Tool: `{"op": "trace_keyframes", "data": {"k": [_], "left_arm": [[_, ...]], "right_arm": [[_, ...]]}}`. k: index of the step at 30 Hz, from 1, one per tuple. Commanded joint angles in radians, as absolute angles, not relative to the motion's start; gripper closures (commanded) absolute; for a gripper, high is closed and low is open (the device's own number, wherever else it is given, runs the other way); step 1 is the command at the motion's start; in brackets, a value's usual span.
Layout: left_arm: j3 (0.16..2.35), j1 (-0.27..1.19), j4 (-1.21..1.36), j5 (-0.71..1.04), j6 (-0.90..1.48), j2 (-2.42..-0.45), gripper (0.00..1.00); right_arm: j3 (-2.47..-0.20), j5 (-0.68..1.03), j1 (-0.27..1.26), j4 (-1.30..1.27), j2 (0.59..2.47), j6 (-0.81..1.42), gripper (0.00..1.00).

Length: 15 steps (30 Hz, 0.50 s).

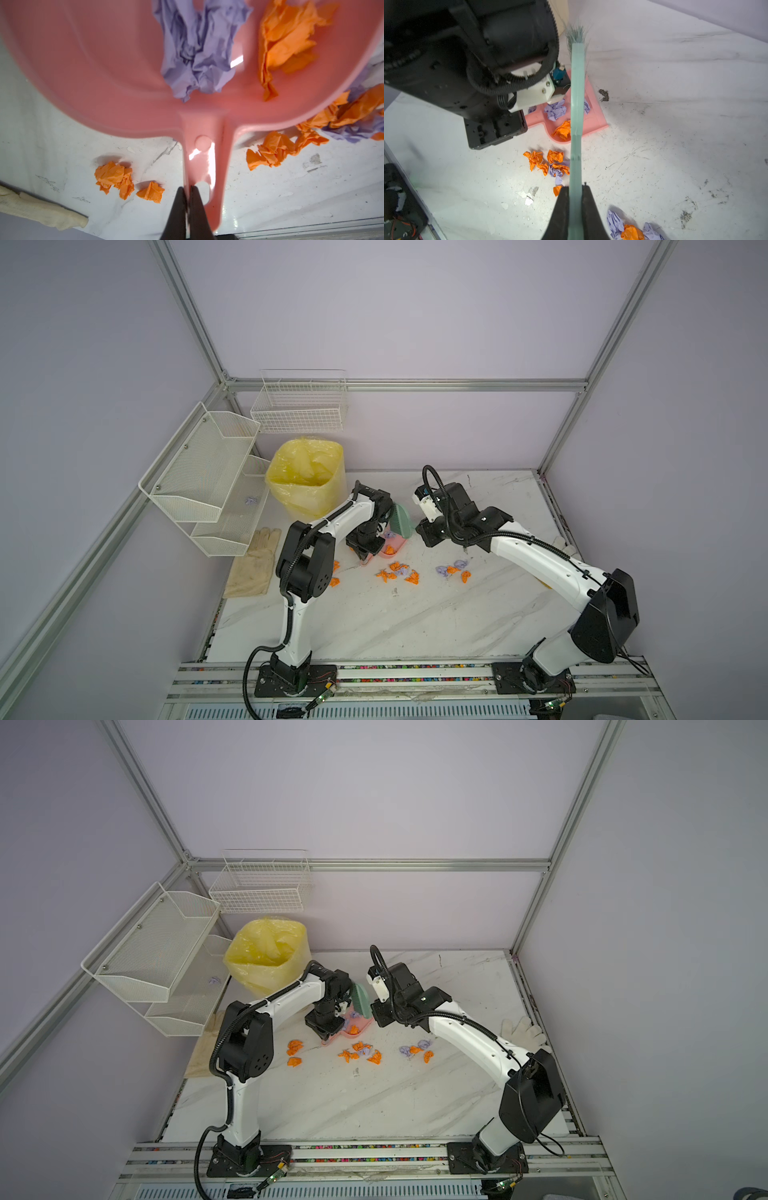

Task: Sweep away the paper scraps from the table
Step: 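Brush scraps into the pink dustpan with the right gripper while the left holds it, then lift the loaded dustpan with the left gripper while the right withdraws the brush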

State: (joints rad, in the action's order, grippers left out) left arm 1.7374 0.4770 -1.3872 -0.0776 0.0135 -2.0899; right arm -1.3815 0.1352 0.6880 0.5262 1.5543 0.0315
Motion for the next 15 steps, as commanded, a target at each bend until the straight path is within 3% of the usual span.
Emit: {"op": "trace_keyframes", "data": {"k": [1,15], "left_arm": [[1.819,0.469,-1.384,-0.068,0.021,-2.051,1.0],[1.804,0.453,-1.283,-0.056,0.047,-1.954,1.0]], "right_arm": [[-1.41,0.068,0.666,0.503,1.54,0.099,1.0],[-1.34,0.04,0.531,0.509,1.461,0.19,1.0]]}}
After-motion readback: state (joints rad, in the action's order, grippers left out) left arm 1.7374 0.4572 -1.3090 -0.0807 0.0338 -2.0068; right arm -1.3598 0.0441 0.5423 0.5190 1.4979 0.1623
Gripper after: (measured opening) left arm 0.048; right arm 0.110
